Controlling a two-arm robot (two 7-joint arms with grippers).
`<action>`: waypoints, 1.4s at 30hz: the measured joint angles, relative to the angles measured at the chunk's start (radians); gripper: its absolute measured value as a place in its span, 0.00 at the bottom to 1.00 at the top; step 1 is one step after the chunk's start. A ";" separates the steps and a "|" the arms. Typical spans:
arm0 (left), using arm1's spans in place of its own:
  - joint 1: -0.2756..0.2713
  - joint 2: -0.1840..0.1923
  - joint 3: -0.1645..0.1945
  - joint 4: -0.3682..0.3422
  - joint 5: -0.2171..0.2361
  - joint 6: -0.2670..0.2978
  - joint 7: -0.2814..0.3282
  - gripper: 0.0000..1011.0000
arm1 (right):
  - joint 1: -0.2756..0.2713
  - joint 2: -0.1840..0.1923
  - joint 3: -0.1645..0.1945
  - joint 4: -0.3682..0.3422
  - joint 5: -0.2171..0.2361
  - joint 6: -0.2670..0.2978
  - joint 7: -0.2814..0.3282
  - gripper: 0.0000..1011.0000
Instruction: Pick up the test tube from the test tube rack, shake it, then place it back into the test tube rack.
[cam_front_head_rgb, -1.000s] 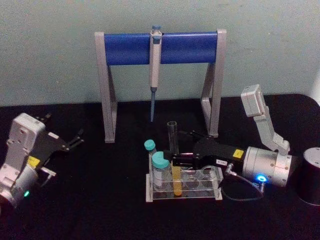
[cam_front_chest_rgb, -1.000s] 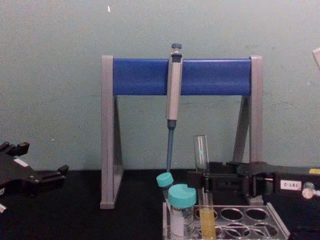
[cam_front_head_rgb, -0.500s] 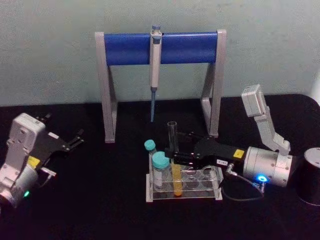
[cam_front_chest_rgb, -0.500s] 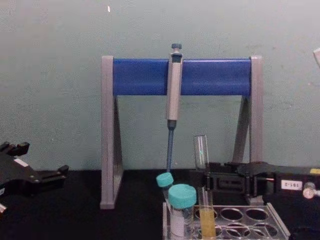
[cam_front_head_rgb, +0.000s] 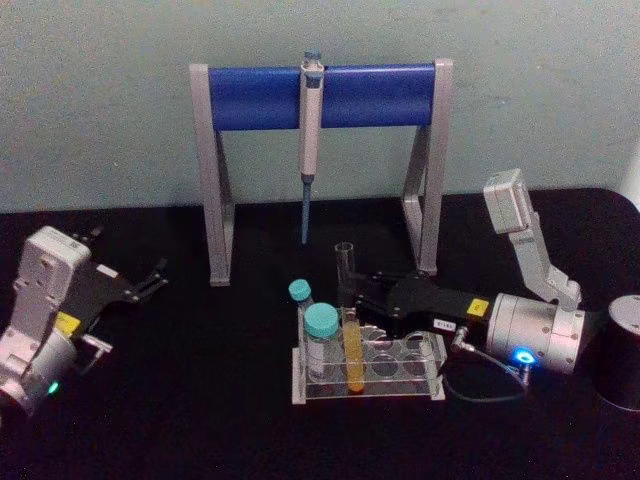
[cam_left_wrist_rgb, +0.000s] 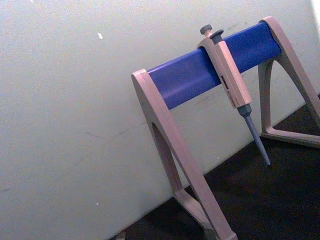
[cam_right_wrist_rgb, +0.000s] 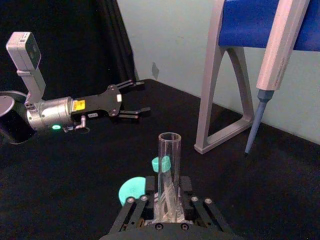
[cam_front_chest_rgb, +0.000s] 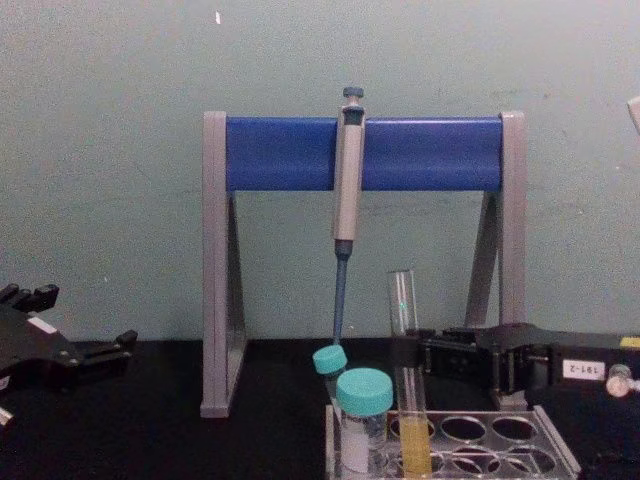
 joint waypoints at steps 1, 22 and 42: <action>0.000 0.000 0.000 0.000 0.000 0.000 0.000 0.99 | 0.000 0.000 0.000 0.000 0.000 0.000 0.000 0.33; 0.000 0.000 0.000 0.000 0.000 0.000 0.000 0.99 | -0.014 0.005 0.003 -0.018 -0.007 -0.033 -0.004 0.22; 0.000 0.000 0.000 0.000 0.000 0.000 0.000 0.99 | -0.118 0.044 0.084 -0.199 -0.112 -0.233 -0.072 0.22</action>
